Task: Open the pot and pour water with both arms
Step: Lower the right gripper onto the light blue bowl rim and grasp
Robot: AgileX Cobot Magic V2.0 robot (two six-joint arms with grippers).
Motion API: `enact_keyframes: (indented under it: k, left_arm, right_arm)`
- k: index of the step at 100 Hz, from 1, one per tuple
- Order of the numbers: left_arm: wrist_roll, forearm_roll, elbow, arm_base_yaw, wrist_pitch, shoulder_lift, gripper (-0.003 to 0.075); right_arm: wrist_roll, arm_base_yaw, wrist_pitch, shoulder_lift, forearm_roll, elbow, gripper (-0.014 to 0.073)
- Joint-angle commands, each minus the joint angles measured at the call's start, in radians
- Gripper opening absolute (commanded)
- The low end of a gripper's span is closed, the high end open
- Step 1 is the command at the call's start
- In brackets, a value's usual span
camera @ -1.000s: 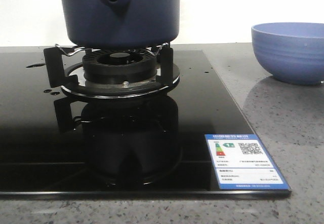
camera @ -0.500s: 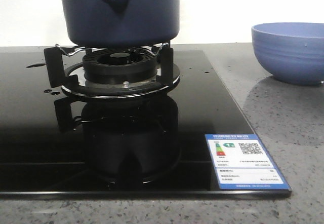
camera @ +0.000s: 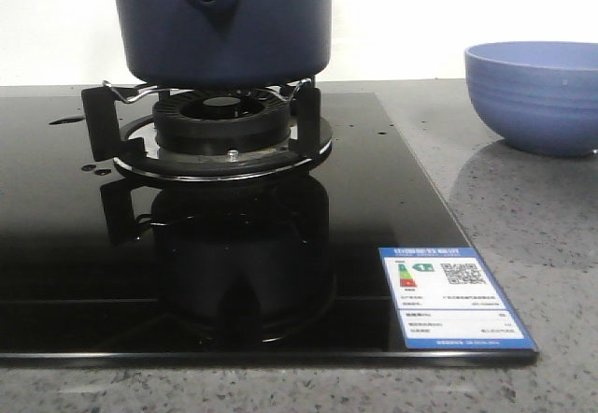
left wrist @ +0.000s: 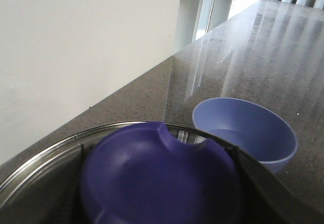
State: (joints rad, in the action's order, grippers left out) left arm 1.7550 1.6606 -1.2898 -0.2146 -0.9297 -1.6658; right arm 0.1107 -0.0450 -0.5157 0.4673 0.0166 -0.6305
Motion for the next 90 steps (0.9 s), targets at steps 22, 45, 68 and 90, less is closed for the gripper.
enact_keyframes:
  k: [22, 45, 68, 90]
  left_arm:
    - [-0.069, 0.079, -0.069, 0.02, -0.039, 0.101, 0.023]
    - [-0.177, 0.005, -0.052, 0.146, -0.107, 0.182, 0.023]
    - [-0.188, -0.012, 0.069, 0.261, -0.086, 0.349, 0.0232]
    - [-0.186, -0.018, 0.233, 0.283, -0.01, 0.488, 0.0232]
  right_arm:
    - [-0.011, -0.002, 0.075, 0.015, 0.011, -0.037, 0.0407]
    - [-0.011, -0.002, 0.068, 0.041, -0.017, -0.037, 0.0407]
    - [-0.011, -0.002, 0.058, 0.139, -0.055, -0.087, 0.0407]
    - [0.039, -0.002, -0.047, 0.303, -0.077, -0.263, 0.0407]
